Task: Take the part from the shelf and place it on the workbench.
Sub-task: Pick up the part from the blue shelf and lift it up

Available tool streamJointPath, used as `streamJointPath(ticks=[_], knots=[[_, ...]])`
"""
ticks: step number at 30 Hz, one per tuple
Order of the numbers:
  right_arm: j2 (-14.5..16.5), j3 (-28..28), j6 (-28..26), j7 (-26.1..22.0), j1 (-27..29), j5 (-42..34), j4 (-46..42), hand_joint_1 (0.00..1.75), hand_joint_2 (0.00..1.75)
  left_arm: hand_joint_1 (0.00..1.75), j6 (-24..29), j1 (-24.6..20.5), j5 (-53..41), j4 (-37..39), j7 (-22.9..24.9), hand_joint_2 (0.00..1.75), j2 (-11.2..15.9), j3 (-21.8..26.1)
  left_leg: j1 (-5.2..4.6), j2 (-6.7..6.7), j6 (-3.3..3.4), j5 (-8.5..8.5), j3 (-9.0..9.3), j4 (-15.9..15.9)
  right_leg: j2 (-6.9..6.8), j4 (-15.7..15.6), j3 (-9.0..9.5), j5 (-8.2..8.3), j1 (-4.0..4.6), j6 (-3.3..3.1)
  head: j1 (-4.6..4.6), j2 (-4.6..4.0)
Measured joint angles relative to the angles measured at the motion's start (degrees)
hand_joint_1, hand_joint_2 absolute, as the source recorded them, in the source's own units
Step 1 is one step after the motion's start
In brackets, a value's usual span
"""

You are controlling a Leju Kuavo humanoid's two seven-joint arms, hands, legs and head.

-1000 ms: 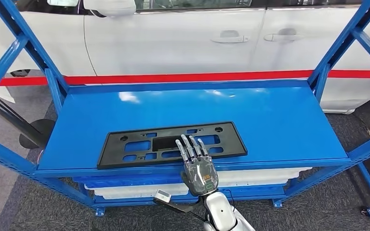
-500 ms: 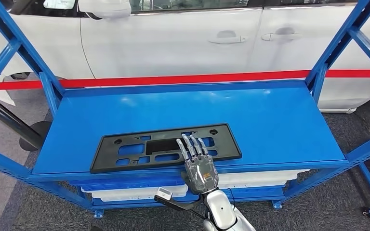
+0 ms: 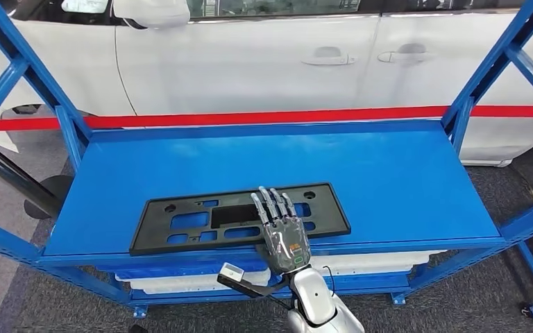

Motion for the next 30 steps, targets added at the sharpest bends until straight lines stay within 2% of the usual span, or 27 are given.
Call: streamJointPath(ticks=[2,5,6,7,8,9,11,12,14,16,18,20,21,22,23,25,26,27,28,30], knots=[[0.1,0.0,0.0,-0.1,-0.6,-0.6,-0.2,0.00,1.75,0.00,-0.1,-0.1,0.0,0.0,0.0,0.00,0.0,-0.3,0.34,0.09,0.65,0.30,0.38,-0.6,-0.04,2.5,-1.06,-1.66,-0.05,0.58,0.01,0.00],[0.2,0.0,0.0,-0.3,-1.2,-1.2,-0.3,0.00,1.75,0.00,0.1,-0.2,-0.1,0.0,-0.1,0.00,0.0,-0.8,0.36,0.17,1.08,0.28,0.49,-0.8,-0.08,12.7,-6.43,-6.13,-0.49,1.15,0.00,0.00],[0.2,0.0,0.0,-0.2,-1.2,-1.2,-0.2,0.41,1.75,0.00,0.2,-0.2,-0.1,0.0,-0.1,0.00,0.0,-0.9,0.35,0.16,1.09,0.22,0.52,-0.8,-0.08,14.9,-7.79,-6.44,-0.61,1.26,0.00,0.00],[0.2,0.0,0.0,-0.2,-1.3,-1.1,-0.1,0.85,1.75,0.00,0.2,-0.1,-0.2,0.0,-0.1,0.00,0.0,-1.0,0.35,0.13,1.06,0.15,0.58,-0.8,-0.10,15.0,-8.14,-5.59,-0.73,1.31,0.00,0.00],[0.2,0.0,0.0,-0.1,-1.4,-1.0,0.0,1.29,1.75,0.00,0.2,-0.1,-0.3,0.0,-0.1,0.00,-0.1,-1.1,0.36,0.07,0.99,0.05,0.70,-0.7,-0.12,13.0,-7.39,-3.80,-0.84,1.28,0.00,0.00],[0.2,0.0,0.0,0.0,-1.7,-0.7,0.3,1.72,1.75,0.00,0.1,-0.2,-0.4,0.0,-0.1,0.00,-0.1,-1.2,0.36,0.02,0.85,-0.08,0.86,-0.7,-0.14,9.3,-5.74,-1.52,-0.92,1.17,0.01,0.00],[0.3,0.1,0.4,0.4,-2.6,0.0,1.5,1.75,1.75,0.00,-0.1,-0.3,-0.7,0.0,-0.1,0.00,-0.2,-1.6,0.18,-0.04,0.35,-0.41,1.01,-0.5,-0.17,2.4,-2.57,1.25,-0.80,0.78,0.00,0.00],[0.3,0.2,0.7,0.7,-3.2,0.4,2.5,1.75,1.75,0.00,-0.1,-0.3,-0.8,0.0,-0.1,0.00,-0.2,-1.8,0.08,-0.04,0.03,-0.52,1.01,-0.5,-0.14,0.6,-1.79,1.67,-0.69,0.55,0.00,0.00],[0.6,0.5,1.6,1.5,-4.6,1.1,5.1,1.74,1.75,0.00,-0.2,-0.6,-0.9,0.0,-0.1,0.00,-0.2,-2.2,0.09,-0.02,-0.72,-0.57,1.02,-0.6,-0.04,-0.1,-1.68,1.58,-0.47,0.01,-0.01,0.00],[0.8,0.7,2.2,2.5,-5.7,1.9,7.4,1.73,1.75,0.00,-0.2,-0.8,-1.1,0.0,0.0,0.00,-0.3,-2.4,0.32,0.02,-1.40,-1.14,0.88,-0.1,-0.05,-0.5,-1.44,1.78,-0.60,-0.67,-0.01,0.00],[1.1,1.1,2.6,3.3,-6.7,2.8,9.9,1.71,1.75,0.00,-0.2,-0.9,-1.1,0.0,0.0,0.00,-0.4,-2.6,0.44,0.06,-1.83,-3.71,-1.03,4.3,-0.14,-0.9,-1.19,1.93,-0.76,-1.26,-0.01,0.00],[1.2,1.4,2.9,3.8,-7.5,3.5,12.3,1.71,1.75,0.00,-0.2,-1.0,-1.2,0.0,0.1,0.00,-0.5,-2.8,0.45,0.07,-2.11,-7.12,-4.76,12.0,-0.18,-0.9,-1.16,1.84,-0.57,-1.57,-0.01,0.00],[1.2,1.6,2.9,4.0,-7.7,3.7,13.3,1.71,1.75,0.00,-0.2,-0.9,-1.2,0.0,0.1,0.00,-0.5,-2.8,0.45,0.07,-2.19,-7.96,-6.34,15.0,-0.19,-0.9,-1.11,1.79,-0.47,-1.64,-0.01,0.00],[1.2,1.7,3.0,4.1,-7.9,3.9,14.1,1.72,1.75,0.00,-0.2,-0.9,-1.2,0.0,0.2,0.00,-0.5,-2.9,0.44,0.07,-2.19,-7.66,-7.00,16.0,-0.19,-0.9,-1.01,1.72,-0.40,-1.67,-0.01,0.00],[1.2,1.8,3.1,4.2,-8.0,4.2,14.8,1.72,1.75,0.00,-0.2,-0.9,-1.2,0.0,0.2,0.00,-0.5,-3.0,0.44,0.07,-2.11,-6.26,-6.52,14.7,-0.17,-0.9,-0.83,1.63,-0.35,-1.68,-0.01,0.00],[1.2,2.1,3.1,4.4,-8.4,4.4,15.9,1.72,1.75,0.00,-0.2,-0.9,-1.1,0.0,0.2,0.00,-0.5,-3.3,0.43,0.08,-1.73,-2.06,-2.97,7.0,-0.13,-0.8,-0.35,1.38,-0.32,-1.50,-0.01,0.00],[1.2,2.1,3.1,4.4,-8.6,4.4,16.4,1.72,1.75,0.00,-0.2,-1.0,-1.1,0.0,0.2,0.00,-0.5,-3.4,0.31,0.08,-1.49,-0.70,-1.17,3.3,-0.10,-0.7,-0.20,1.24,-0.23,-1.31,-0.01,0.00],[1.2,2.2,3.1,4.6,-8.7,4.5,16.8,1.73,1.75,0.00,-0.2,-1.0,-1.1,0.0,0.2,0.00,-0.6,-3.5,0.18,0.06,-1.22,-0.03,0.01,0.8,-0.08,-0.7,-0.14,1.14,-0.15,-1.06,-0.01,0.00],[1.2,2.2,3.1,4.7,-8.9,4.5,17.1,1.74,1.75,0.00,-0.2,-1.0,-1.1,0.0,0.1,0.00,-0.6,-3.5,0.01,0.03,-0.96,-0.02,0.53,-0.3,-0.05,-0.7,-0.13,1.09,-0.10,-0.78,0.00,0.00],[1.2,2.2,3.1,5.0,-9.0,4.5,17.7,1.75,1.75,0.00,-0.2,-1.0,-1.1,0.0,0.1,0.00,-0.6,-3.6,-0.10,-0.01,-0.38,0.01,0.69,-0.5,-0.01,-0.8,-0.09,1.12,-0.07,-0.16,0.00,0.00]])
